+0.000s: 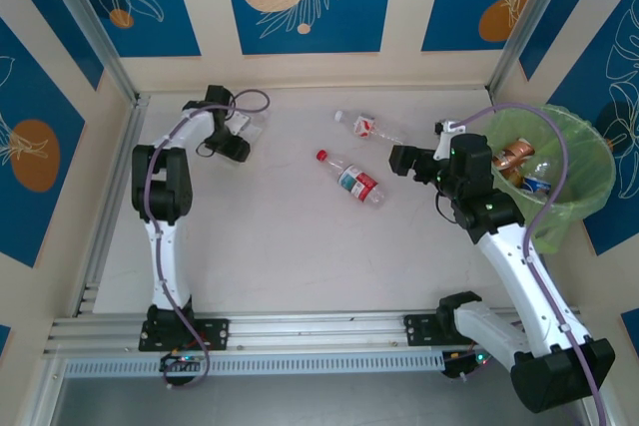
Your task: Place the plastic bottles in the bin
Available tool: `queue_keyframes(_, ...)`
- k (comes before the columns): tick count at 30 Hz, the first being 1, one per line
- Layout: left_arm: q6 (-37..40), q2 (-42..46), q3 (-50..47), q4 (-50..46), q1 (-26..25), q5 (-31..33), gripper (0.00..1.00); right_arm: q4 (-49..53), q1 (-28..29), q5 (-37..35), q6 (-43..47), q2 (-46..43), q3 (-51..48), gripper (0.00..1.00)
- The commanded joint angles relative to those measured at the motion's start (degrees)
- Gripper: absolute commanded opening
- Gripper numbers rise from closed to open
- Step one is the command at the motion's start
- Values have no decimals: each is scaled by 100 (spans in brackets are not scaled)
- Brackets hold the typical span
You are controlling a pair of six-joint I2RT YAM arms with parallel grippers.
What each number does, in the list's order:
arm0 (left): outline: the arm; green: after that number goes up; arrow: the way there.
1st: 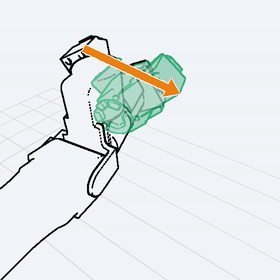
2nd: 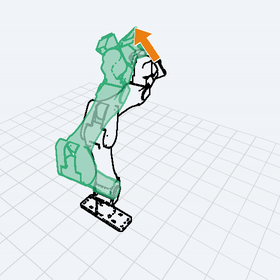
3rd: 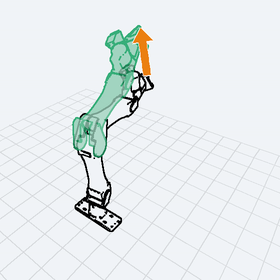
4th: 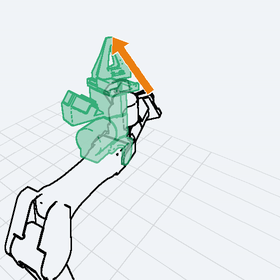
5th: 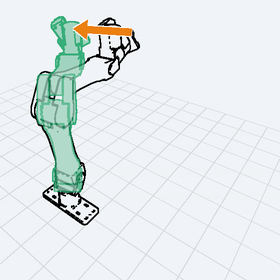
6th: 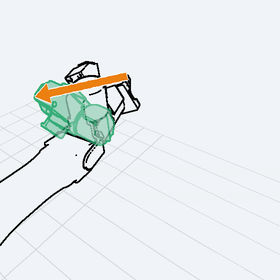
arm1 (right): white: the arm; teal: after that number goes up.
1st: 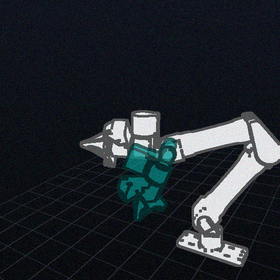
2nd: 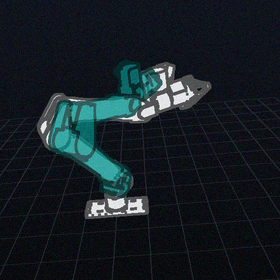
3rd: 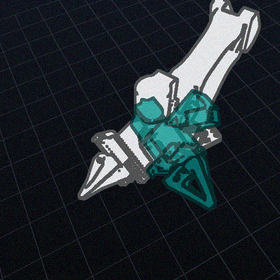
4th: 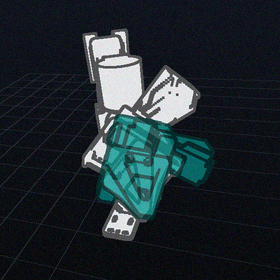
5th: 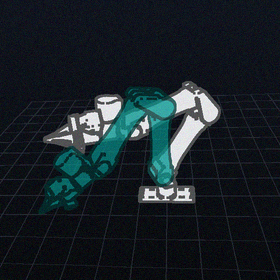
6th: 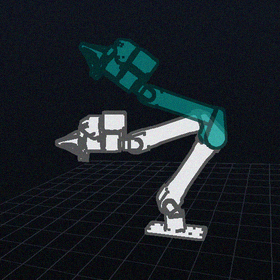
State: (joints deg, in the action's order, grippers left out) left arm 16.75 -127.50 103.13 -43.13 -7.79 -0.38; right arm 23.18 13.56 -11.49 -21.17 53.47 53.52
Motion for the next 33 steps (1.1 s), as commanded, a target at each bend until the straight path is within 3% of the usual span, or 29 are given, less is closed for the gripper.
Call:
queue_keyframes(1, -399, 486, -496, 389, -155, -27, 51, -208, 50, 145, -158, 44, -34, 100)
queue_keyframes(10, -1064, 966, -1623, 1136, -809, 617, 47, 159, 96, 443, -265, 218, -48, 100)
queue_keyframes(16, -1493, 1605, -2246, 1565, -1351, 428, 47, -9, 132, 814, -570, 324, -149, 100)
queue_keyframes(26, -1463, 3162, -3221, 2334, -2033, -243, 47, -242, 235, 938, -849, 748, -41, 100)
queue_keyframes(29, -1369, 3508, -3391, 2445, -2174, -592, 47, -354, 210, 1313, -1066, 878, 29, 100)
queue_keyframes(33, -1291, 3786, -3580, 2639, -2414, -797, 47, -1109, 153, 2405, -1379, 1012, -84, 100)
